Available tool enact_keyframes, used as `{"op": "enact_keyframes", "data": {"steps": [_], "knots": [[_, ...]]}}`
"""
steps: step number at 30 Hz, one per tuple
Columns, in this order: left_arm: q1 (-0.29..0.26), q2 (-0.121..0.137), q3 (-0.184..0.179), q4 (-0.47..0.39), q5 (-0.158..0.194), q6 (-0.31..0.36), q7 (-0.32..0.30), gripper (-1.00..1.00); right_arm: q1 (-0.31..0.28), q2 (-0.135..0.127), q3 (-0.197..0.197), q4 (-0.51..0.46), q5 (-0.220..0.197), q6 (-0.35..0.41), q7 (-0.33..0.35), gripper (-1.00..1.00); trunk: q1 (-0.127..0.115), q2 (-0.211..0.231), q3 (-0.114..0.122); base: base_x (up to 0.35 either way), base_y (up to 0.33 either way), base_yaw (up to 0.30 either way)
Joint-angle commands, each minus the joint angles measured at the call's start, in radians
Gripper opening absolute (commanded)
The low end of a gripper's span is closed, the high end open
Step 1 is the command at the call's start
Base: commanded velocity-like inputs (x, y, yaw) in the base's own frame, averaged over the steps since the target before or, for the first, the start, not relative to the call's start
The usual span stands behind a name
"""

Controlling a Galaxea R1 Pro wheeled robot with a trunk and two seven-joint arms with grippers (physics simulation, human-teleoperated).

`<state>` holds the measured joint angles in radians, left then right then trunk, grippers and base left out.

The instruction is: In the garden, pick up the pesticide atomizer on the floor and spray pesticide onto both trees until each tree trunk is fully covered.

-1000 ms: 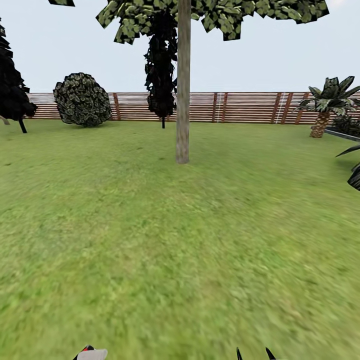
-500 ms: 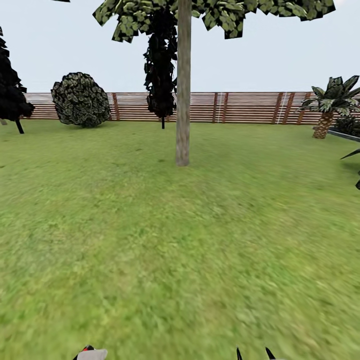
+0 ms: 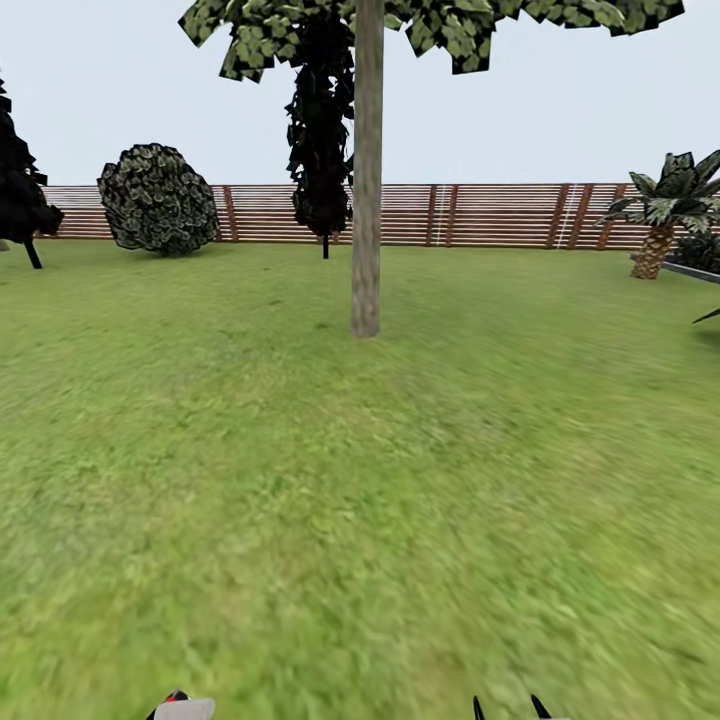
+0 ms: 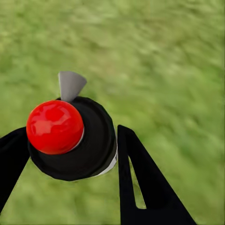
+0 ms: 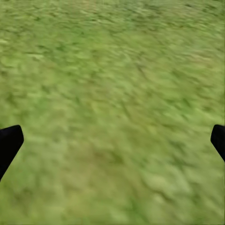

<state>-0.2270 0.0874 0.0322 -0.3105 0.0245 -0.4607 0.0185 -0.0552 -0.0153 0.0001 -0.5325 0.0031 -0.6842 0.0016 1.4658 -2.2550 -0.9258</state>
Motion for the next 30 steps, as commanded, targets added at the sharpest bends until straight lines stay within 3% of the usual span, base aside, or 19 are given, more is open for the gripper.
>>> {"op": "enact_keyframes", "data": {"steps": [1,30], "knots": [[0.0,0.0,0.0,0.0,0.0,0.0,0.0,-1.0,0.0,0.0,0.0,0.001,0.001,0.0,0.0,1.0,0.0,0.0,0.0,0.34,0.0,0.0],[0.0,0.002,0.0,0.001,0.0,0.002,0.0,-1.0,0.0,-0.001,-0.002,0.014,0.002,0.0,0.001,1.0,0.0,0.0,0.0,0.34,0.0,0.0]]}}
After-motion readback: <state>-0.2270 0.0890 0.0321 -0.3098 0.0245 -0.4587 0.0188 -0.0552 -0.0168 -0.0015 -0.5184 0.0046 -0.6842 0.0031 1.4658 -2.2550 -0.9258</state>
